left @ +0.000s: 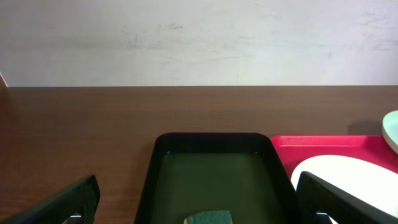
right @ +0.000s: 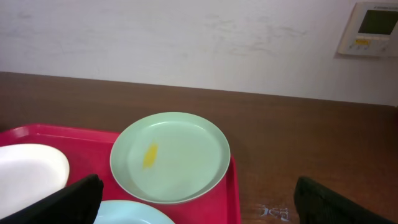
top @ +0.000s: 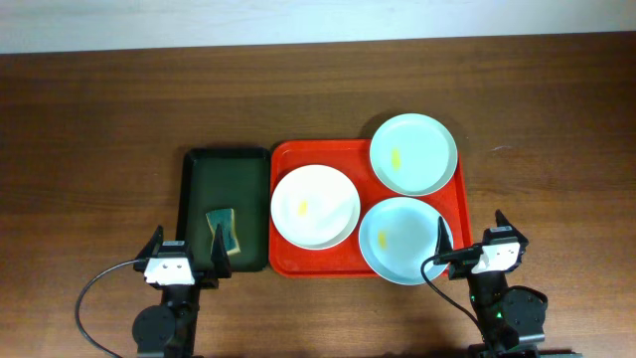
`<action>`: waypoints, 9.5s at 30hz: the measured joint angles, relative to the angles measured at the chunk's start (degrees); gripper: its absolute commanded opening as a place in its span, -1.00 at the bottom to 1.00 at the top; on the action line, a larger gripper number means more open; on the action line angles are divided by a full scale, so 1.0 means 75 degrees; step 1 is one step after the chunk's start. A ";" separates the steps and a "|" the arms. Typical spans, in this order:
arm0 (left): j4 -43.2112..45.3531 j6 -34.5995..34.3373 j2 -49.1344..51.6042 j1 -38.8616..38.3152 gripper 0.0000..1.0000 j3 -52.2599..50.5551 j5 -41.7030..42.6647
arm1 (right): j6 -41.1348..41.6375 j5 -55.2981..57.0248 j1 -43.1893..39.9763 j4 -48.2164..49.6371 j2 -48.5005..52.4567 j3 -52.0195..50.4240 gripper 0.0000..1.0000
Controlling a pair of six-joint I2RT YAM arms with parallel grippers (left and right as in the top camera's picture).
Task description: Clean dirty plates on tray and stack at the side
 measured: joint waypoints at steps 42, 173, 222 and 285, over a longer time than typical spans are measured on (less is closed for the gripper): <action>0.0000 0.0000 0.0000 0.0000 0.99 0.0000 -0.0003 | -0.0003 0.0000 0.0000 0.0000 0.0000 0.0000 0.97; -0.6846 -0.1804 1.1689 -0.0003 -0.53 0.8011 0.0819 | 0.3258 -0.1241 -0.0006 -0.5182 0.4637 0.6781 0.97; -0.6758 -0.1804 1.1686 -0.0003 -0.29 0.7982 0.0734 | 0.2512 -0.1941 0.2532 -0.6933 1.5993 1.1777 -0.64; -0.6854 -0.1804 1.3213 -0.0784 -0.47 0.8559 -0.0382 | 0.3054 -0.2002 0.2515 -0.6516 1.6005 1.1264 -0.80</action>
